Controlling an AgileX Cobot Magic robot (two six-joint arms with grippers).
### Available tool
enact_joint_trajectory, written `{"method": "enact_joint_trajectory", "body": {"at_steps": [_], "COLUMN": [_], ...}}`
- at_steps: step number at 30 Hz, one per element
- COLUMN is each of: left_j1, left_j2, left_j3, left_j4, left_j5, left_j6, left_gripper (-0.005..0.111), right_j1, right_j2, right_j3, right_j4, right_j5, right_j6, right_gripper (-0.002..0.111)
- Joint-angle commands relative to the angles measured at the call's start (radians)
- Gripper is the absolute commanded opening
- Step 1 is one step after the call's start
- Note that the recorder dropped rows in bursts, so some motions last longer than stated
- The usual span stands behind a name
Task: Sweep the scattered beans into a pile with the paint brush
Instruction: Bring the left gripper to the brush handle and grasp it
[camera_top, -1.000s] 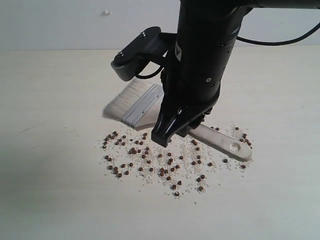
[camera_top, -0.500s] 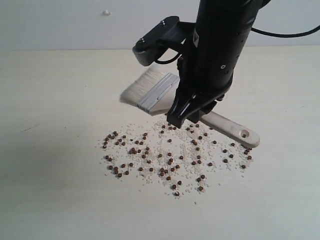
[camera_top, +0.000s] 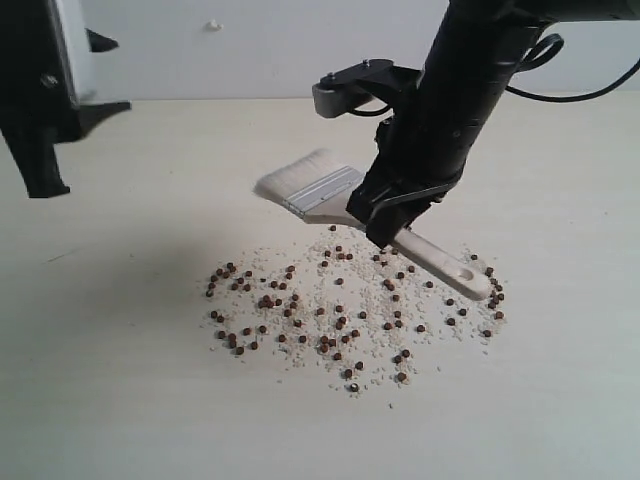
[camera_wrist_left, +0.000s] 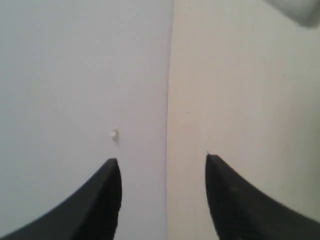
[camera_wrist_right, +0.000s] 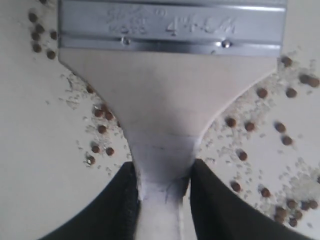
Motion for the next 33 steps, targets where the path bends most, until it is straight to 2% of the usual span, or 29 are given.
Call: {"method": "enact_joint_trajectory", "body": {"at_steps": [1,6,9,15,21,27,33], "left_j1": [-0.160,-0.266,-0.301,-0.328,-0.372,-0.372,-0.372], "left_j2": [0.059,0.115,0.137,0.165,0.209,0.251,0.274], "left_j3": [0.010,0.010,0.010,0.010,0.010,0.010,-0.024], "left_j4": [-0.006,-0.006,-0.006,-0.006,-0.006,-0.006,-0.006], "left_j5": [0.209,0.224,0.226,0.176,0.209,0.222,0.234], "left_j6": [0.205,0.304,0.316,0.309,0.310,0.310,0.314], "left_gripper": [0.053,0.053,0.053,0.053,0.053,0.058,0.058], "right_j1": [-0.022,-0.022,-0.029,-0.046,-0.049,-0.049,-0.049], "right_j2": [0.027,0.053,0.063,0.078,0.082,0.082,0.082], "right_j3": [-0.039,-0.072,-0.078,-0.078,-0.078,-0.078,-0.078], "right_j4": [0.126,0.132,0.136,0.182,0.182,0.182,0.197], "right_j5": [0.003,0.033,0.031,0.028,0.022,0.010,0.012], "right_j6": [-0.090,-0.092,-0.092,-0.090,-0.090,-0.090,-0.090], "right_gripper": [0.000,0.000,0.000,0.000,0.000,0.000,0.000]}}
